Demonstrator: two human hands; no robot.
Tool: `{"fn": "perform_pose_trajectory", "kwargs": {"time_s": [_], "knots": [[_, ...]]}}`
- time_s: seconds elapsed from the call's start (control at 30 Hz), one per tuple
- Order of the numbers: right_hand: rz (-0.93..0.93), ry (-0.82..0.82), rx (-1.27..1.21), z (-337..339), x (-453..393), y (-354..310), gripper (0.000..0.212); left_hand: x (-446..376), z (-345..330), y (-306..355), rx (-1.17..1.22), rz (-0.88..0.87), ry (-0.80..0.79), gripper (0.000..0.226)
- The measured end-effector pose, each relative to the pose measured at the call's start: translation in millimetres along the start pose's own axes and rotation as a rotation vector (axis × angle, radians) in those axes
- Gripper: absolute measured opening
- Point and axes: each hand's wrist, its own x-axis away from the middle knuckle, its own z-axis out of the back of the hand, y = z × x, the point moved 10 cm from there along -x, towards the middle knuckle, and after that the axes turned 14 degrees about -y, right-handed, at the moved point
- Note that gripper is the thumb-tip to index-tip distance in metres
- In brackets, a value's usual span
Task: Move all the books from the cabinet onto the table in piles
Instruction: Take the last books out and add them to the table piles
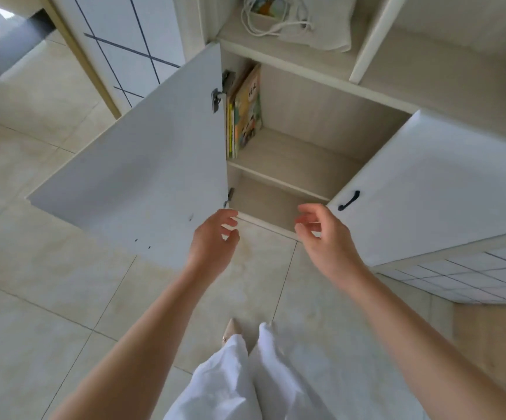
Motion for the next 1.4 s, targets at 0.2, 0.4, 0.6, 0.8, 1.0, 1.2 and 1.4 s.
{"fn": "perform_pose_trajectory", "kwargs": {"time_s": [0.2, 0.4, 0.6, 0.8, 1.0, 1.2, 1.4], "knots": [[-0.008, -0.065, -0.002, 18.2, -88.6, -0.7, 0.028, -80.7, 9.2, 19.3, 0.031, -0.004, 0.052, 0.034], [0.0, -0.192, -0.04, 16.7, -190.8, 10.4, 0.027, -160.9, 2.4, 11.7, 0.116, 0.063, 0.114, 0.04], [-0.026, -0.262, -0.094, 3.5, -291.5, 7.9, 0.014, -235.8, -5.5, -6.6, 0.166, 0.045, 0.156, 0.047], [-0.065, -0.215, -0.099, -2.8, -376.8, -20.7, 0.023, -294.8, -20.0, -15.8, 0.147, -0.005, 0.154, 0.063], [-0.22, -0.296, -0.35, -32.0, -431.9, -32.5, 0.044, -340.7, -18.7, -18.1, 0.187, -0.045, 0.223, 0.086], [-0.292, -0.342, -0.315, -43.3, -453.3, -32.8, 0.031, -357.2, -16.6, -17.2, 0.309, -0.066, 0.279, 0.09], [-0.265, -0.387, -0.314, -37.9, -462.9, -25.6, 0.016, -364.2, -15.5, -20.2, 0.311, -0.049, 0.309, 0.093]]}}
